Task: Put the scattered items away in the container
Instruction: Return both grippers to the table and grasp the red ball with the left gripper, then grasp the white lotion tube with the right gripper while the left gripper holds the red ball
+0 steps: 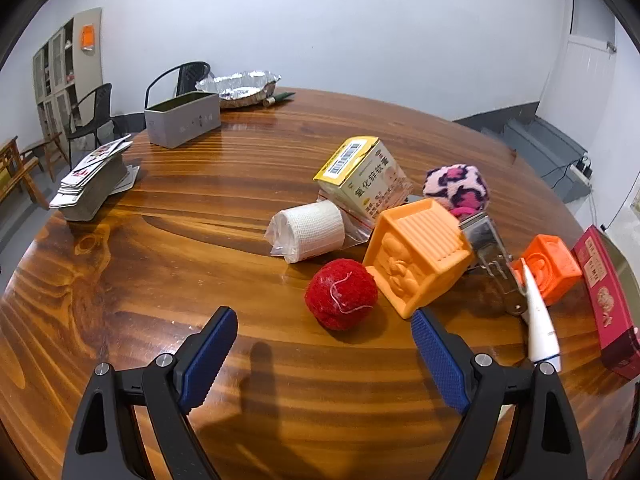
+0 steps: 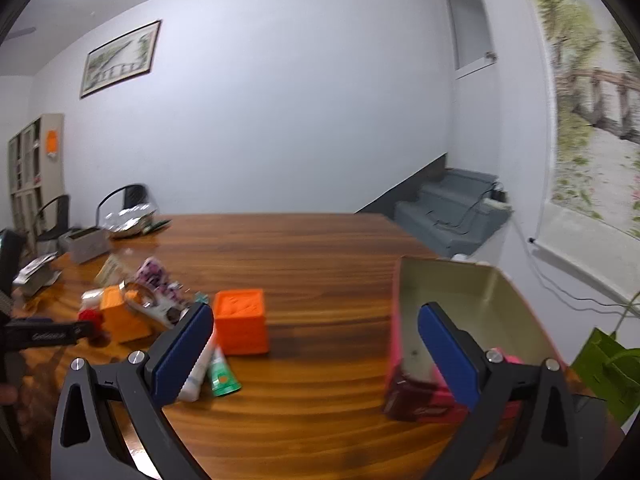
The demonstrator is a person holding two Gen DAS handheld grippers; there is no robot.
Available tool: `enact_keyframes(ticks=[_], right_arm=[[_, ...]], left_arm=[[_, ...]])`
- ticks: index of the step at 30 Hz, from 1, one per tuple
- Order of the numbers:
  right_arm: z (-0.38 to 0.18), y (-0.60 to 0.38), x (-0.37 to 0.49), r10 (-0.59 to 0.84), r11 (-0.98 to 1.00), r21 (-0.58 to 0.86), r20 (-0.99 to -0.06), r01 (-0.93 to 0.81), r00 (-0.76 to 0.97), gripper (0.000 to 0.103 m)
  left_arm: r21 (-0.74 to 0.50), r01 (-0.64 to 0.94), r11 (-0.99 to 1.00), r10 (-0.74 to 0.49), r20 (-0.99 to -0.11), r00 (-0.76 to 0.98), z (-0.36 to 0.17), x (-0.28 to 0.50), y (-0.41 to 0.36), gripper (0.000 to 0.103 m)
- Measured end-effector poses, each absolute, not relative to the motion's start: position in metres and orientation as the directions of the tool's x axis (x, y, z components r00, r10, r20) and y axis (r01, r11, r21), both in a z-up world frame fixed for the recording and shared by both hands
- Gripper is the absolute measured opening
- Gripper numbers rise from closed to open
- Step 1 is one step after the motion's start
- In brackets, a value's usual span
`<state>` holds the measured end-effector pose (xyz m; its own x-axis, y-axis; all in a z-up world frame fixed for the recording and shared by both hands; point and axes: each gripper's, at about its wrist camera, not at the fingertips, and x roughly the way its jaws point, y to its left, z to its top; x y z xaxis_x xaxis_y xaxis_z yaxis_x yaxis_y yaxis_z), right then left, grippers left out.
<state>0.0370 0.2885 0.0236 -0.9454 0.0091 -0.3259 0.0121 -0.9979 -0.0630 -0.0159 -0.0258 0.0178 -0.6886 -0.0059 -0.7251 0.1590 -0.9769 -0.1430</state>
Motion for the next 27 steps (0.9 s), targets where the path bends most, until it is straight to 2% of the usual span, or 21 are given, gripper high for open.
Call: enact_keyframes(ticks=[9,11,12,13,15,24,26,27], right_arm=[[0.01,0.278,0.022,-0.041,-0.995,-0.066,-0.418,0.076,-0.907,0.102],[0.008,0.279,0.021,-0.053,-0.994,-0.059,-0.432,0.087,-0.9,0.102],[0.008,0.279,0.02,-0.06,-0.994,-0.055,-0.437,0.093,-0.897,0.102],[0.007,0.279,0.019,-0.07,-0.994,-0.049,-0.444,0.102,-0.893,0.102],[0.006,0.279,0.018,-0.1,-0.992,-0.027,-0.46,0.126,-0.882,0.102],[-0.006,0.275,-0.004,-0.276,-0.961,0.152,-0.575,0.231,-0.77,0.102],[-0.009,0.267,-0.009,-0.29,-0.957,0.158,-0.593,0.245,-0.751,0.098],[-0.01,0.262,-0.011,-0.293,-0.955,0.155,-0.604,0.252,-0.741,0.091]], left_arm=[[-0.103,0.121,-0.987,-0.001,-0.759,-0.651,0.008,-0.039,-0.02,0.09],[-0.12,0.113,-0.986,0.018,-0.76,-0.649,0.007,-0.041,-0.021,0.072],[-0.13,0.108,-0.986,0.03,-0.765,-0.643,0.006,-0.042,-0.022,0.054],[-0.137,0.109,-0.985,0.036,-0.767,-0.64,0.006,-0.042,-0.024,0.045],[-0.158,0.112,-0.981,0.05,-0.764,-0.643,0.007,-0.041,-0.026,0.037],[-0.186,0.133,-0.973,0.031,-0.684,-0.729,0.031,-0.012,-0.033,0.037],[-0.195,0.135,-0.971,0.033,-0.674,-0.738,0.033,-0.008,-0.034,0.037],[-0.202,0.135,-0.97,0.036,-0.672,-0.739,0.034,-0.007,-0.035,0.037]])
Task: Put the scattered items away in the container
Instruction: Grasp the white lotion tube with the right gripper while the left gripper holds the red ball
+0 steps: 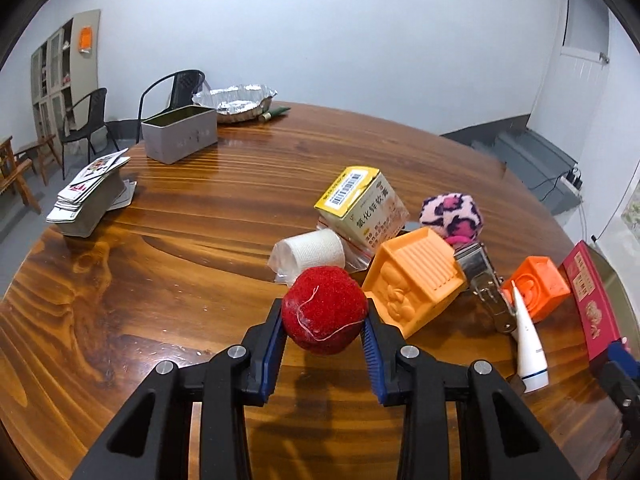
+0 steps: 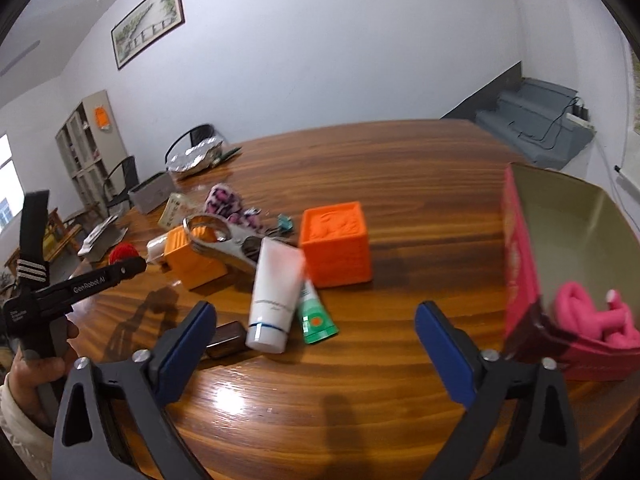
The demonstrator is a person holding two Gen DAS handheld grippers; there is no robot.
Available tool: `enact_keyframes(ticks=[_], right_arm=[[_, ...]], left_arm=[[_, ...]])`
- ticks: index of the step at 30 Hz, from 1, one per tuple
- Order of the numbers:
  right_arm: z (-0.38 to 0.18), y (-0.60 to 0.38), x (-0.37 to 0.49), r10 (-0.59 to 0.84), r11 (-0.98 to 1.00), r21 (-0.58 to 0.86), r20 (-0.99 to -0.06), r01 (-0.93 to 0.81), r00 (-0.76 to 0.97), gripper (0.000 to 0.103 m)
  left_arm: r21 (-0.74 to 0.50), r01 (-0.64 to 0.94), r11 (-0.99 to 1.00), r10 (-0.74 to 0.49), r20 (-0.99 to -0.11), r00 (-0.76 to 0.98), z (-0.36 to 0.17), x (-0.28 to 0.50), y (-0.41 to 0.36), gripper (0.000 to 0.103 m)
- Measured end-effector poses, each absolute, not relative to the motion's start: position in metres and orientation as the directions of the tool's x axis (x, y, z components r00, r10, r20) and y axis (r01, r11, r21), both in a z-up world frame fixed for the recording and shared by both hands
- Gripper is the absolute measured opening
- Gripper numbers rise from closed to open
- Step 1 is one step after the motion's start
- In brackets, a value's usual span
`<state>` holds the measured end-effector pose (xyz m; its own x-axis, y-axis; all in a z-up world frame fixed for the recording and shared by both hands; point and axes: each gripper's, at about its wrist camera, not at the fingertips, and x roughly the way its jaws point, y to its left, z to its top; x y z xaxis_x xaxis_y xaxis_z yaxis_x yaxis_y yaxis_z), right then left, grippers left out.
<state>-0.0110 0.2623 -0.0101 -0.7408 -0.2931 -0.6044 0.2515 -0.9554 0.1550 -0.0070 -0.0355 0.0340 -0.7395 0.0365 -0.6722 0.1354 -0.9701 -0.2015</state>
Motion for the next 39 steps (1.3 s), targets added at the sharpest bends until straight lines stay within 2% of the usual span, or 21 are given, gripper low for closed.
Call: enact_keyframes(ticks=[1,3,5,8,14,23,29,32,37,39], right_arm=[[-0.012,0.257,-0.014,-0.296,-0.954,0.153,-0.618,0.258,-0.728,0.088],[-0.017,0.248,-0.021,-0.31,-0.949,0.162,-0.651,0.272,-0.693,0.068],[-0.023,0.241,-0.029,-0.329,-0.942,0.183,-0.681,0.283,-0.655,0.057],[-0.035,0.234,-0.039,-0.353,-0.933,0.224,-0.718,0.281,-0.6,0.052],[-0.048,0.231,-0.053,-0.394,-0.918,0.296,-0.746,0.263,-0.537,0.051],[-0.051,0.224,-0.066,-0.408,-0.913,0.321,-0.751,0.254,-0.519,0.049],[-0.053,0.227,-0.071,-0.411,-0.912,0.34,-0.751,0.23,-0.517,0.042],[-0.052,0.221,-0.068,-0.357,-0.934,0.27,-0.764,0.235,-0.538,0.036],[-0.051,0.203,-0.059,-0.222,-0.963,0.078,-0.771,0.258,-0.597,0.035],[-0.05,0.204,-0.056,-0.225,-0.962,0.077,-0.764,0.26,-0.605,0.034]], left_arm=[[-0.208,0.136,-0.969,0.04,-0.671,-0.741,0.035,-0.007,-0.037,0.037],[-0.216,0.135,-0.967,0.046,-0.669,-0.742,0.035,-0.007,-0.039,0.037],[-0.22,0.13,-0.967,0.051,-0.667,-0.743,0.035,-0.007,-0.04,0.037],[-0.222,0.124,-0.967,0.056,-0.662,-0.747,0.035,-0.005,-0.04,0.037],[-0.24,0.116,-0.964,0.075,-0.662,-0.746,0.035,-0.006,-0.041,0.037],[-0.248,0.099,-0.964,0.092,-0.656,-0.749,0.037,-0.002,-0.037,0.037],[-0.248,0.084,-0.965,0.104,-0.658,-0.745,0.037,-0.001,-0.035,0.037],[-0.245,0.08,-0.966,0.105,-0.659,-0.745,0.037,-0.001,-0.033,0.037],[-0.243,0.079,-0.967,0.104,-0.657,-0.747,0.037,0.0,-0.033,0.037],[-0.242,0.078,-0.967,0.103,-0.654,-0.749,0.038,0.001,-0.032,0.037]])
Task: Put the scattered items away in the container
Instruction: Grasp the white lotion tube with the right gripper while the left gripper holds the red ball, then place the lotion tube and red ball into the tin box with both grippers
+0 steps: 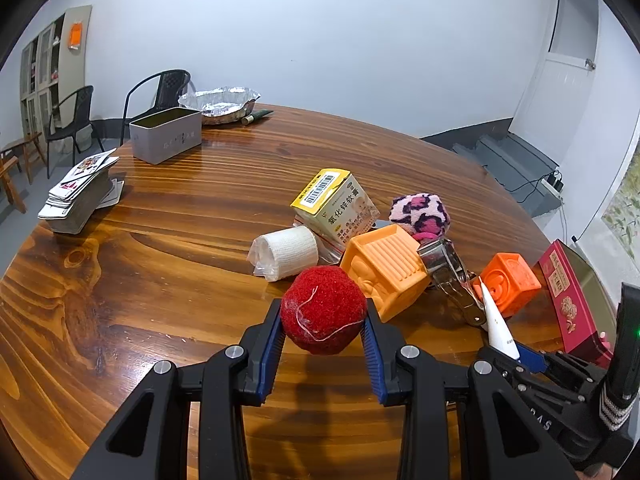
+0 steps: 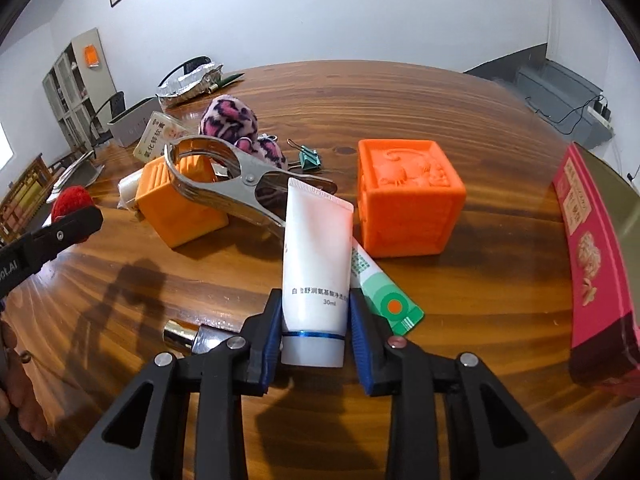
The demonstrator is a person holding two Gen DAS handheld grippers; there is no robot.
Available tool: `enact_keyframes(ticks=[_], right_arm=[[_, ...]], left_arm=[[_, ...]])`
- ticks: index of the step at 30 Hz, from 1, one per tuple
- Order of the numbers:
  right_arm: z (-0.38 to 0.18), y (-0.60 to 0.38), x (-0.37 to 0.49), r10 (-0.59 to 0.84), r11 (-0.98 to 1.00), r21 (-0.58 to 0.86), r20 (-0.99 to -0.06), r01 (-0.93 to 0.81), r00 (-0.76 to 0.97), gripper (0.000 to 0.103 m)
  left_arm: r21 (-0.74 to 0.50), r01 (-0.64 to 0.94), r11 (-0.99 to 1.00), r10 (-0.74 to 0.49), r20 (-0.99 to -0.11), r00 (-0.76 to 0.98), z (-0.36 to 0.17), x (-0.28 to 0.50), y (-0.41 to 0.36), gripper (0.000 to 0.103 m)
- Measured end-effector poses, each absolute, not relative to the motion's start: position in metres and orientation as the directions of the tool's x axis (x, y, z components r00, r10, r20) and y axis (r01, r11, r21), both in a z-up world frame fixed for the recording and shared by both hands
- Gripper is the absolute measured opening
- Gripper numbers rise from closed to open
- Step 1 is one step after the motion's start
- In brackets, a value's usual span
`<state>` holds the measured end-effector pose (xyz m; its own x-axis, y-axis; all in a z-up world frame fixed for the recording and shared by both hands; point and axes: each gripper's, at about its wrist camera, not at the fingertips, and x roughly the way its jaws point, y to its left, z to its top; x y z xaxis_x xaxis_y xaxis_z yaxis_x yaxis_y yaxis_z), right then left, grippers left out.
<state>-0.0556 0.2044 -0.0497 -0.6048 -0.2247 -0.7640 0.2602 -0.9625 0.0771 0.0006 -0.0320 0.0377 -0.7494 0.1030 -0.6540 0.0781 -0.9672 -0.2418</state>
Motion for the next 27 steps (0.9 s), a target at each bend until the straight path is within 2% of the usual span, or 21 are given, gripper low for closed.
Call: enact_keyframes(ticks=[8,14,22,27], right_arm=[[-0.017,0.229,-0.03,-0.276,-0.958,0.126,-0.646,0.257,-0.712,0.034],[-0.006,0.253,-0.016,-0.252,-0.968,0.148,-0.608,0.205,-0.753,0.034],[0.019,0.307,0.004,-0.127,-0.989,0.133,-0.534,0.065,-0.836,0.034],[0.027,0.36,0.014,-0.031,-0.986,0.158,-0.518,-0.06,-0.855,0.034]], left_arm=[[-0.23,0.071,-0.971,0.099,-0.651,-0.752,0.038,0.002,-0.027,0.037],[-0.229,0.07,-0.971,0.098,-0.648,-0.755,0.037,0.003,-0.025,0.037],[-0.246,0.041,-0.968,0.128,-0.633,-0.764,0.043,0.011,-0.004,0.037],[-0.228,0.005,-0.974,0.144,-0.629,-0.764,0.049,0.013,0.025,0.037]])
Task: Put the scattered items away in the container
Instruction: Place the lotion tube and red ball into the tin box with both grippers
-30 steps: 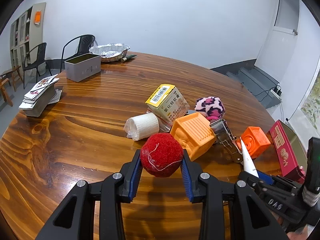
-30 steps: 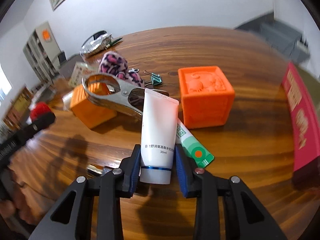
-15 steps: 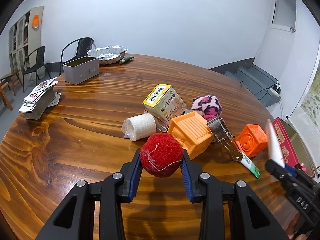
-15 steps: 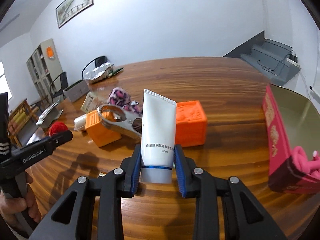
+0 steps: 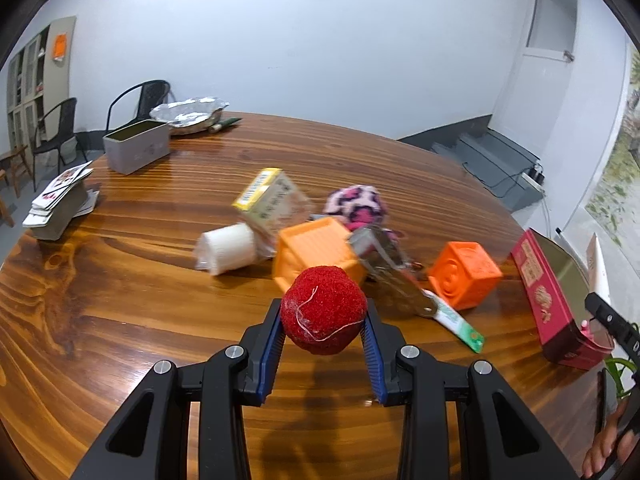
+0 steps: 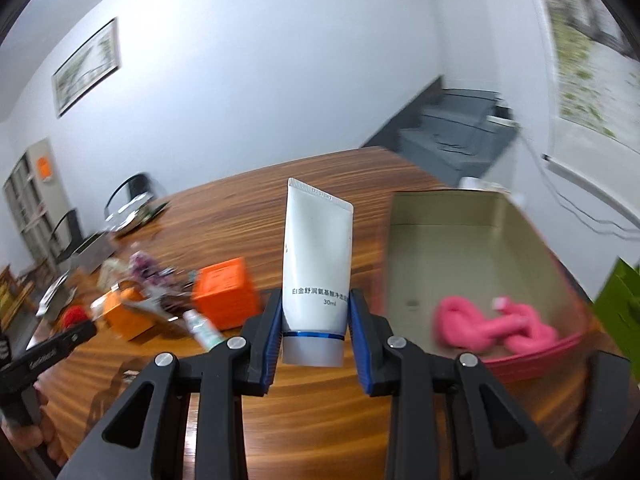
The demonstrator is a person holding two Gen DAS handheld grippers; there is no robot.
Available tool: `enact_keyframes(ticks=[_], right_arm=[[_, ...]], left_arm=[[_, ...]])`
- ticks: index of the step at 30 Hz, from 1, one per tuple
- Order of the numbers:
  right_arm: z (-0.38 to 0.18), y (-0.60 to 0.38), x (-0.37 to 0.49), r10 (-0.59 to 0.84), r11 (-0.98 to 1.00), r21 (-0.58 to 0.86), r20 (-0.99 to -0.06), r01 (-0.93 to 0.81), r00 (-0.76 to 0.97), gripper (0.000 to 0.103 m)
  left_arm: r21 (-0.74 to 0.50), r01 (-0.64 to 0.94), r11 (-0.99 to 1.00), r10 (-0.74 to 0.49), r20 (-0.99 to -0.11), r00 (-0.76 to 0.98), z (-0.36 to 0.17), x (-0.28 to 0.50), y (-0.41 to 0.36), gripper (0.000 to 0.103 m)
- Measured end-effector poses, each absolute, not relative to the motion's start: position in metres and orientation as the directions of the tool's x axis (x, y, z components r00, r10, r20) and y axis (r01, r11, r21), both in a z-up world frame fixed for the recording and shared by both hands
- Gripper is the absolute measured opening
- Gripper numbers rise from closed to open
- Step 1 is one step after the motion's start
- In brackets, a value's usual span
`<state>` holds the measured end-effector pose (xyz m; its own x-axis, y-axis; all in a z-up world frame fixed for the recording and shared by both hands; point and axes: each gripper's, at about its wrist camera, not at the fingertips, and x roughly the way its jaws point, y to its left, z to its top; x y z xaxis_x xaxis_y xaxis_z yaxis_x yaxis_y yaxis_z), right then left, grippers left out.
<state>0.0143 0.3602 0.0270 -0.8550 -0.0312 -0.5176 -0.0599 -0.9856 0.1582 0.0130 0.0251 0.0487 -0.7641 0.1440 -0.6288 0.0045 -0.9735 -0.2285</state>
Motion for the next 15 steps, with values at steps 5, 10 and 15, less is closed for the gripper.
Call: enact_keyframes(ticks=[5,10,15], right_arm=[[0.029,0.404,0.019,0.037,-0.971,0.184,-0.512,-0.152,-0.858,0.034],[0.03,0.435,0.018,0.08,-0.954,0.208,-0.51,-0.214,-0.856,0.034],[0.027,0.46,0.017,0.102,-0.941,0.227,-0.518,-0.251,-0.849,0.034]], left_arm=[[-0.211,-0.045,-0.976,0.17,-0.623,-0.763,0.057,0.016,0.052,0.037],[-0.192,-0.094,-0.977,0.194,-0.615,-0.765,0.068,0.018,0.077,0.037],[-0.185,-0.137,-0.973,0.223,-0.618,-0.754,0.074,0.017,0.102,0.037]])
